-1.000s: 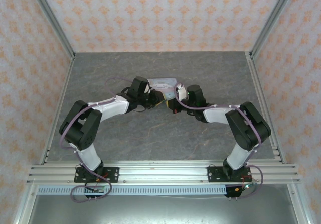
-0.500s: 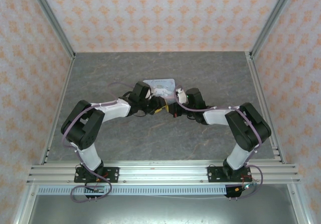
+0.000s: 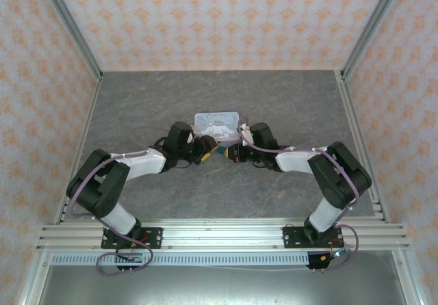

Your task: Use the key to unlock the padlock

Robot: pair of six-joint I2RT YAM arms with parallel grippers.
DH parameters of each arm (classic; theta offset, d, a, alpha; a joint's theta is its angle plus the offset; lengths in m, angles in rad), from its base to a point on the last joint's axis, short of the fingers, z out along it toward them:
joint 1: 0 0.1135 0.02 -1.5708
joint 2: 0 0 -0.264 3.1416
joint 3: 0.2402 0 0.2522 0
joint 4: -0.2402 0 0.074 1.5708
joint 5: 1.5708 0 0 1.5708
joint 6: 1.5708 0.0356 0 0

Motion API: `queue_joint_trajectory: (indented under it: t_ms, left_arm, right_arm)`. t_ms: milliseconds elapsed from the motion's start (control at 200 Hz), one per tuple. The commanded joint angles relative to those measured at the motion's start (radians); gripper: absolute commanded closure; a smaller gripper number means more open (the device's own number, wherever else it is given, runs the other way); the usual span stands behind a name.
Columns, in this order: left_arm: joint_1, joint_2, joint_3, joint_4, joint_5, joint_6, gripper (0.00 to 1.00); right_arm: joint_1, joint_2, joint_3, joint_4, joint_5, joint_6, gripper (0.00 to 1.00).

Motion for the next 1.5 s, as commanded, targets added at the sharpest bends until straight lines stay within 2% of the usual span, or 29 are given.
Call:
queue_joint_trajectory:
  t_ms: [0, 140, 315, 721, 1006, 1231, 1391, 1496]
  left_arm:
    - [-0.027, -0.014, -0.048, 0.148, -0.071, -0.116, 0.44]
    - [-0.051, -0.011, -0.092, 0.214, -0.121, -0.182, 0.45]
    - [-0.075, 0.011, -0.105, 0.286, -0.145, -0.231, 0.47]
    - [-0.116, 0.069, -0.072, 0.309, -0.171, -0.285, 0.54]
    - [-0.125, 0.109, -0.073, 0.362, -0.202, -0.337, 0.69]
    - [-0.126, 0.119, -0.067, 0.375, -0.21, -0.364, 0.75]
    - [-0.129, 0.125, -0.058, 0.377, -0.205, -0.376, 0.74]
    - [-0.131, 0.131, -0.049, 0.369, -0.199, -0.377, 0.69]
  right_arm:
    - [0.013, -0.041, -0.047, 0.128, 0.034, 0.178, 1.0]
    - [0.029, -0.062, -0.096, 0.211, 0.079, 0.282, 1.0]
    - [0.041, -0.069, -0.103, 0.207, 0.086, 0.328, 1.0]
    - [0.055, -0.034, -0.103, 0.264, 0.078, 0.442, 1.0]
    - [0.061, -0.023, -0.104, 0.275, 0.076, 0.496, 1.0]
    - [0.063, -0.015, -0.112, 0.323, 0.062, 0.564, 1.0]
    - [0.063, 0.006, -0.116, 0.379, 0.047, 0.631, 1.0]
    - [0.066, 0.015, -0.115, 0.39, 0.047, 0.648, 1.0]
